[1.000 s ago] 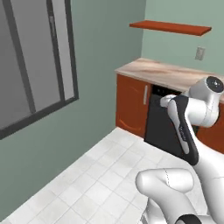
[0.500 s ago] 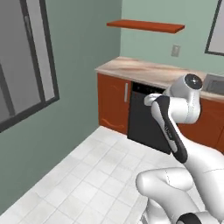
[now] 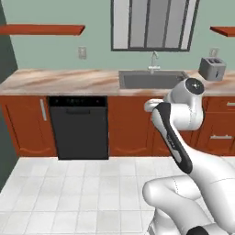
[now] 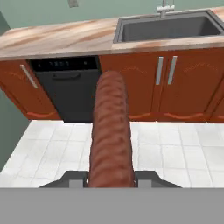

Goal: Retrieve the sausage and cheese from the fridge and place them on the cutting board on the counter.

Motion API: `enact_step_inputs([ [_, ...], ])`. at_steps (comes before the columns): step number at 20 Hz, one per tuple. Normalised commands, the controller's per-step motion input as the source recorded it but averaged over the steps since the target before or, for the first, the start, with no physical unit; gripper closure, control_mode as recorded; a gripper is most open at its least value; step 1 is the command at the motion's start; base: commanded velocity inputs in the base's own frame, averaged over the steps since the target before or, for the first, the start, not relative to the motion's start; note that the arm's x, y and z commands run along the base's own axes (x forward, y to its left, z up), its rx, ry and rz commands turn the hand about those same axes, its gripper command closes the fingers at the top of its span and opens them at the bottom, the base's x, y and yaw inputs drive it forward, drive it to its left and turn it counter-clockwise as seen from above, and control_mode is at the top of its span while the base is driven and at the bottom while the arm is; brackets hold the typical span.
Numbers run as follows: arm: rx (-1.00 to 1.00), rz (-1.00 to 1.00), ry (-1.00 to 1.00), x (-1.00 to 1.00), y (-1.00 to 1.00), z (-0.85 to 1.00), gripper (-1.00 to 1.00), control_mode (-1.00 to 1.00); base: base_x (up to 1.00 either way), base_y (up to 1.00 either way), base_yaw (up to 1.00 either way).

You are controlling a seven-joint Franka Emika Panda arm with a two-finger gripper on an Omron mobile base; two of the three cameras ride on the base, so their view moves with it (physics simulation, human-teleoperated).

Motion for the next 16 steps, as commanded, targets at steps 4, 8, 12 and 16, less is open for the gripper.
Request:
enact_step_inputs([
  [4, 0.0, 0.0, 0.0, 0.0, 0.0, 0.0, 1.0, 1.0, 0.0, 0.0, -1.0],
  [8, 0.0, 0.0, 0.0, 0.0, 0.0, 0.0, 1.0, 1.0, 0.0, 0.0, -1.0],
  [12, 0.0, 0.0, 0.0, 0.0, 0.0, 0.0, 1.0, 1.0, 0.0, 0.0, -1.0],
  [16, 0.0, 0.0, 0.0, 0.0, 0.0, 0.0, 1.0, 1.0, 0.0, 0.0, -1.0],
])
